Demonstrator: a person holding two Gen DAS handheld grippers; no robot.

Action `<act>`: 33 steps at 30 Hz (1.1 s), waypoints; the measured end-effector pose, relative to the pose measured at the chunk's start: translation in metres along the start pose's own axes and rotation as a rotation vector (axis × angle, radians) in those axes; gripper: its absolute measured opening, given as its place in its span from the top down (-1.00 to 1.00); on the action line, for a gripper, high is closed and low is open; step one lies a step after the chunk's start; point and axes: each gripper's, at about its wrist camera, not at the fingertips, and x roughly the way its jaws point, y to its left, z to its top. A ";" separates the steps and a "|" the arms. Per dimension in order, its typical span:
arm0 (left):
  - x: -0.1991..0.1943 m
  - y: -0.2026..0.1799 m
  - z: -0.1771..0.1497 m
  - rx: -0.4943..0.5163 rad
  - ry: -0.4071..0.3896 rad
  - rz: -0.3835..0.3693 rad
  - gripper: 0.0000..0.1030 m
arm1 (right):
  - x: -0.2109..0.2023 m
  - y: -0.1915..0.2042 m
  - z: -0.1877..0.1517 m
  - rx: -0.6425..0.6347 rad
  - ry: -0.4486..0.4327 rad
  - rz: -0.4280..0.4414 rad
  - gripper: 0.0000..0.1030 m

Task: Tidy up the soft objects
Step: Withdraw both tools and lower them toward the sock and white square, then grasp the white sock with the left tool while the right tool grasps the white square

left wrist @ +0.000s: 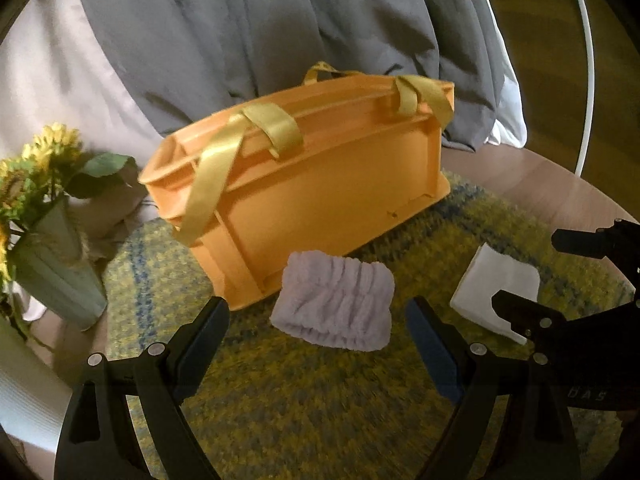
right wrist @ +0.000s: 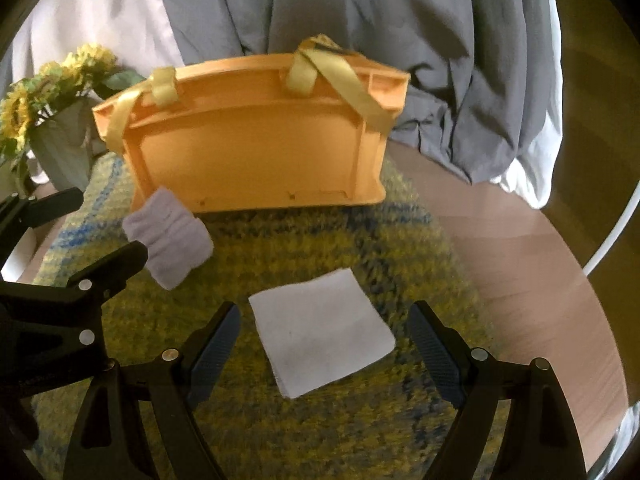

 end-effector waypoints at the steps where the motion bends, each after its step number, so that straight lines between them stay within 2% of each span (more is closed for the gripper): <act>1: 0.004 0.000 -0.001 0.002 0.006 -0.005 -0.75 | 0.003 0.000 -0.001 0.003 0.006 -0.001 -0.66; 12: 0.036 -0.001 -0.002 -0.012 0.060 -0.074 -0.74 | 0.034 0.006 -0.010 0.017 0.091 0.025 -0.35; 17: 0.045 -0.004 -0.003 -0.013 0.083 -0.097 -0.65 | 0.040 0.003 -0.009 0.022 0.106 0.036 -0.21; 21: 0.047 -0.006 -0.003 -0.008 0.090 -0.093 -0.49 | 0.041 0.001 -0.008 0.015 0.098 0.030 0.09; 26: 0.049 -0.008 -0.005 -0.023 0.113 -0.093 -0.17 | 0.039 -0.003 -0.007 0.028 0.093 0.033 0.42; 28: 0.047 -0.010 -0.005 -0.025 0.112 -0.093 0.03 | 0.036 -0.006 -0.006 0.032 0.091 0.032 0.63; 31: 0.042 -0.014 -0.005 -0.024 0.106 -0.096 0.30 | 0.031 -0.010 -0.005 0.043 0.082 0.040 0.63; 33: 0.037 -0.015 -0.004 -0.032 0.104 -0.095 0.39 | 0.026 -0.012 -0.004 0.045 0.068 0.040 0.63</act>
